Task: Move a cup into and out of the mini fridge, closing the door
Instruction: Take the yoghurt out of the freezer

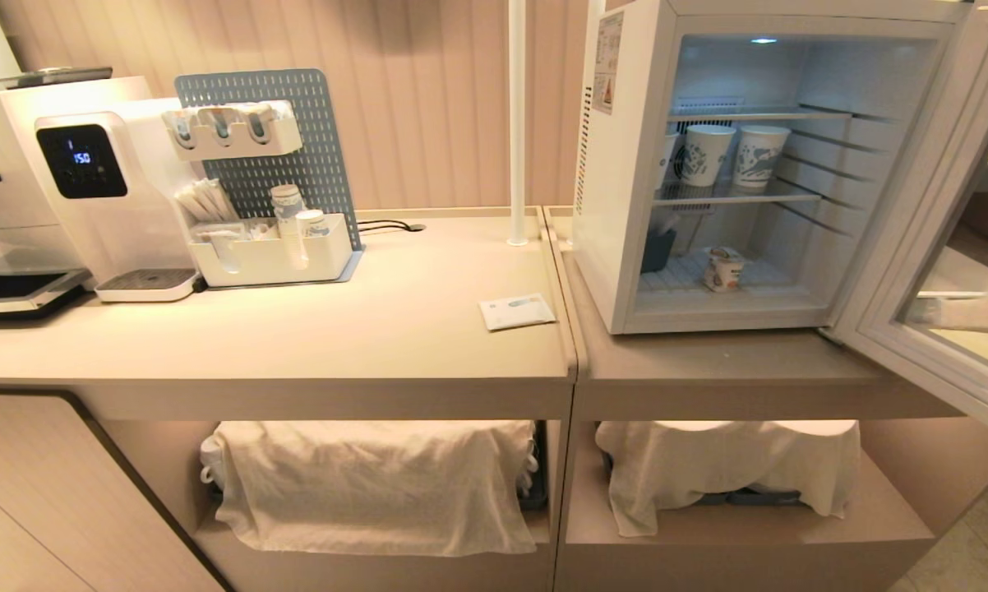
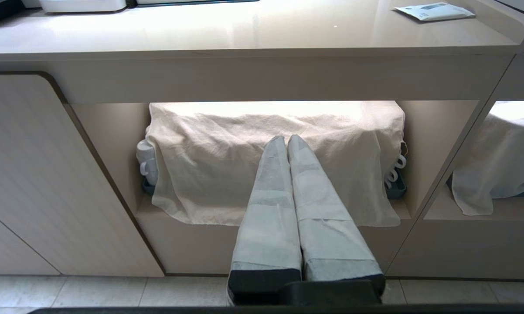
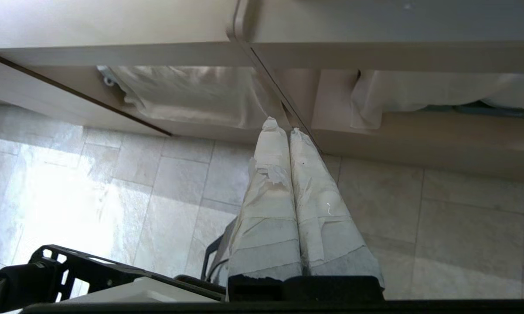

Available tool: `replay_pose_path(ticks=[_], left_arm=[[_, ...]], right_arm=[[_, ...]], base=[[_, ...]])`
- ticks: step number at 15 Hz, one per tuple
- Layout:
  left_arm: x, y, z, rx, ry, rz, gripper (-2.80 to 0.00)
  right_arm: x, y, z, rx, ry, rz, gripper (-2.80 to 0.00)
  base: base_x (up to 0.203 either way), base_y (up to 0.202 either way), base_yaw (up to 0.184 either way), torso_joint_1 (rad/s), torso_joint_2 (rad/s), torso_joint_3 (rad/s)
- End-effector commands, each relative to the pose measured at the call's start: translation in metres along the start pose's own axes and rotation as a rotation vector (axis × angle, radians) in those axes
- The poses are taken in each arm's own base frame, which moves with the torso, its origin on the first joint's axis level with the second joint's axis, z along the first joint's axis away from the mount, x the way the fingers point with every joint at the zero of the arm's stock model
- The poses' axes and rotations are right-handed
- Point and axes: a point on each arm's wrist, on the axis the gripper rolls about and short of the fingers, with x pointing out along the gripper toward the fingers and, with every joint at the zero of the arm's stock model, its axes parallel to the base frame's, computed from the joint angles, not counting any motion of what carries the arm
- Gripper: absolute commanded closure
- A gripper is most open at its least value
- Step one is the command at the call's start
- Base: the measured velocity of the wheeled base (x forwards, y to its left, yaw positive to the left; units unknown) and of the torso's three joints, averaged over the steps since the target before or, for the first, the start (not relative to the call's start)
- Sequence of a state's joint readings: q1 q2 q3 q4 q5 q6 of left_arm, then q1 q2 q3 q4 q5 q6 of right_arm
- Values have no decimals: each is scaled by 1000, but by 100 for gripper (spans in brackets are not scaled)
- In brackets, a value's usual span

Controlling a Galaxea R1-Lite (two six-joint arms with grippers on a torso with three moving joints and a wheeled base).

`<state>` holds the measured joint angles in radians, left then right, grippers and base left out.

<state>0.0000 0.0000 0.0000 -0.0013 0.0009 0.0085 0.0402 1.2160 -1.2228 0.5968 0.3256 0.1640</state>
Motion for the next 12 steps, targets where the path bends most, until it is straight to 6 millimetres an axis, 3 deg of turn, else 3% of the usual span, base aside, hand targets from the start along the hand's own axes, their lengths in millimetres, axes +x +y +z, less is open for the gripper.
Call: replay_pose_path(ticks=[1,7,12], left_arm=[[0,0,0,1,1,1,0],[0,0,0,1,1,1,0],[0,0,0,0,1,1,0]], right_arm=[[23,-8,3,24,66,-13,0],[81,-28,-1,101,230,-15,0],[159,-54,16,129,139,-31,0]], base=[[0,0,0,0,0,0],[0,0,0,0,0,0],[0,0,0,0,0,0]])
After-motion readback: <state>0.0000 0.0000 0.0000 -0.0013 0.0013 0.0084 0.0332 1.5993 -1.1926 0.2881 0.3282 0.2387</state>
